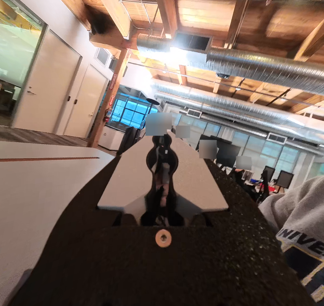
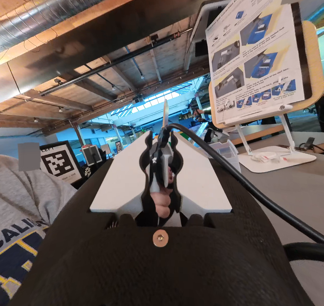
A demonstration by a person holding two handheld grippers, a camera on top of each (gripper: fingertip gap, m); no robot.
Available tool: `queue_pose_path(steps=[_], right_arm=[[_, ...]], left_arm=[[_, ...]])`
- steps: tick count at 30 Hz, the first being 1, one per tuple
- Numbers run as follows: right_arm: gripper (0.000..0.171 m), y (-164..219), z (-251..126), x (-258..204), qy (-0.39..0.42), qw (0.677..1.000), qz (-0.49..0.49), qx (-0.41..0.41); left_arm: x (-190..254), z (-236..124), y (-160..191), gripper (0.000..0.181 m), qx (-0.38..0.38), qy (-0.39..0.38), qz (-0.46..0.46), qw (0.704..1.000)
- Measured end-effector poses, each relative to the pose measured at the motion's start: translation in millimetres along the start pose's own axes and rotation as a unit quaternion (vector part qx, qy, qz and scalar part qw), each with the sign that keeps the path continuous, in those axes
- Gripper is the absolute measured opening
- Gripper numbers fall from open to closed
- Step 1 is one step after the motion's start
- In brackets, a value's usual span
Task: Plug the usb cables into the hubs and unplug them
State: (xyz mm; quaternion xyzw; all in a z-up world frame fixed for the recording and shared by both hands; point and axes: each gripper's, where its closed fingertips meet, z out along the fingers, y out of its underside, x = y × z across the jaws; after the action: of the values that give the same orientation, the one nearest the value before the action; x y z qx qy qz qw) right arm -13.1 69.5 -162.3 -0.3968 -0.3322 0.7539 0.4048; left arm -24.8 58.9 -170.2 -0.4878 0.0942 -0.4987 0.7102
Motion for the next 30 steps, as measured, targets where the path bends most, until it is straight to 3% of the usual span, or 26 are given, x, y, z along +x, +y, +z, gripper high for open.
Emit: queue_pose_path(steps=[2,9,16,17,19,22,24,27,30], right_arm=[[0.007,-2.3,-1.4,0.4,0.004,1.000,-0.002,0.007],[0.014,-6.2,-2.9,-3.4,-0.007,1.000,0.000,0.026],[0.005,-1.8,-3.9,-2.2,-0.007,1.000,0.000,0.006],[0.005,-2.5,-4.8,0.2,0.002,1.000,-0.005,0.006],[0.005,-2.3,-8.1,8.4,0.025,0.999,-0.020,-0.007],[0.005,3.7,-14.9,28.5,0.079,0.994,-0.054,-0.047],[0.005,9.9,-18.2,39.0,0.104,0.990,-0.069,-0.071],[0.005,24.1,-19.1,48.0,0.116,0.985,-0.074,-0.108],[0.006,39.9,-18.9,53.5,0.114,0.982,-0.063,-0.140]], left_arm=[[2.8,1.4,1.3,0.001,0.014,0.015,-0.023,1.000],[5.0,6.2,10.1,0.001,0.026,0.022,-0.043,0.998],[4.5,1.1,15.1,0.003,0.010,0.024,-0.082,0.996],[0.8,-3.5,17.7,0.011,-0.012,0.010,-0.083,0.996],[-25.0,-20.7,31.5,0.030,-0.089,-0.093,-0.048,0.991],[-69.5,-70.1,49.7,0.051,-0.231,-0.271,0.089,0.930],[-84.9,-98.2,52.2,0.058,-0.296,-0.338,0.158,0.879],[-96.3,-126.1,70.3,0.069,-0.387,-0.369,0.147,0.832],[-103.2,-147.0,88.6,0.076,-0.448,-0.376,0.111,0.803]])
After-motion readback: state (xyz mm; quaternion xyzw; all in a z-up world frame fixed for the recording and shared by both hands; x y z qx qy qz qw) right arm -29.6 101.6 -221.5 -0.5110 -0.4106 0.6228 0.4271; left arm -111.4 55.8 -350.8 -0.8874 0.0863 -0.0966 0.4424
